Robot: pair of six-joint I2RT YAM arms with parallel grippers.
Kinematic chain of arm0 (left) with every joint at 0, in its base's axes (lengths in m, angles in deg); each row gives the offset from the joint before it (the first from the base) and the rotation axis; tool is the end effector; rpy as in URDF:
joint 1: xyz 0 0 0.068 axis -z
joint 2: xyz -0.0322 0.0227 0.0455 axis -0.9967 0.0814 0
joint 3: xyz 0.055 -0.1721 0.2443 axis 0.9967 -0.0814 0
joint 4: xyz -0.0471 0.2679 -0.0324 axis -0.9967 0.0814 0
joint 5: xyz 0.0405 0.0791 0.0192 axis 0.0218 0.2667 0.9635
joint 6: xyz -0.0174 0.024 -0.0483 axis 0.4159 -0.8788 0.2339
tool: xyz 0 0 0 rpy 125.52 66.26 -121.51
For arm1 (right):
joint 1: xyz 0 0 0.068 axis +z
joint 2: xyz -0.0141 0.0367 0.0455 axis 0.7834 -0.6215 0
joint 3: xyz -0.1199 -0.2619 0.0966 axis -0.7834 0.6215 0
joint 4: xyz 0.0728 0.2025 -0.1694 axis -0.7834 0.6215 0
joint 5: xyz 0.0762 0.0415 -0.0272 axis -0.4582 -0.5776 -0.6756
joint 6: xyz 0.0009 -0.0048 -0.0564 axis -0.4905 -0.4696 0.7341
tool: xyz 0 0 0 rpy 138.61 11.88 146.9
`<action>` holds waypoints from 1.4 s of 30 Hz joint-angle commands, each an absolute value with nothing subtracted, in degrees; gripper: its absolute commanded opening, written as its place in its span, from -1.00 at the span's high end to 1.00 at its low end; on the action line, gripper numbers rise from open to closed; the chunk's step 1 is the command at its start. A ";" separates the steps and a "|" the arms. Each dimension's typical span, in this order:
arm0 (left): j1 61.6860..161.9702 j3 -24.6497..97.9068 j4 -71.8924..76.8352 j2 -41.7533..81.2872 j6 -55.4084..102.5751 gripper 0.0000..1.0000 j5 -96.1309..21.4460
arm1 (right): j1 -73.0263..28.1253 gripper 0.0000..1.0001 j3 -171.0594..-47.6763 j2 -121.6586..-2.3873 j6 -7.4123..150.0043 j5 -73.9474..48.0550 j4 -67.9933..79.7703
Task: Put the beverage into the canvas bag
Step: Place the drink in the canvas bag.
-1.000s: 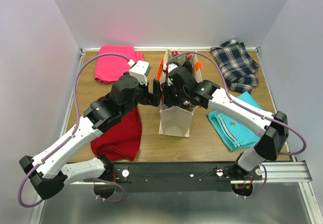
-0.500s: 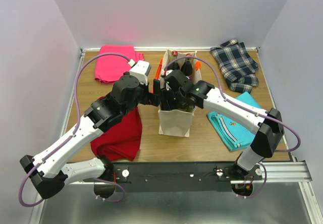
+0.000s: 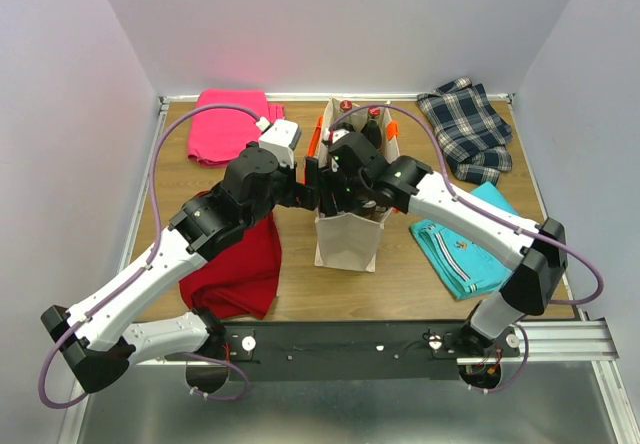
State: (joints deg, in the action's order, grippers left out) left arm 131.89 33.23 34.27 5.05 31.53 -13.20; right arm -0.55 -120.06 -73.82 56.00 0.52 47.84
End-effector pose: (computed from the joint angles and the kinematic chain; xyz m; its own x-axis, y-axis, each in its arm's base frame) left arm 0.1637 -0.1571 0.4260 -0.4137 -0.0307 -0.9099 0.4087 0.8868 -0.2157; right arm 0.2375 0.2870 0.3534 -0.7158 -0.2894 -0.6355 -0.4989 0.8488 0.1753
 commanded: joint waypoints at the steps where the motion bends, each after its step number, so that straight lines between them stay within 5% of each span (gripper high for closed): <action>1: 131.56 34.77 34.02 5.27 30.99 -0.98 -11.85 | 0.19 -0.41 -124.52 -70.42 55.17 3.22 47.22; 42: 123.74 42.24 30.31 0.08 30.64 -0.98 -14.68 | -0.25 -0.46 -130.40 -70.15 55.44 21.40 51.78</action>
State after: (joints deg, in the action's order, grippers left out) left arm 124.44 42.70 28.19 -0.68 31.58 -18.21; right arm 0.06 -125.52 -69.43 55.63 15.69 49.00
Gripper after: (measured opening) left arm 0.990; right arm 0.728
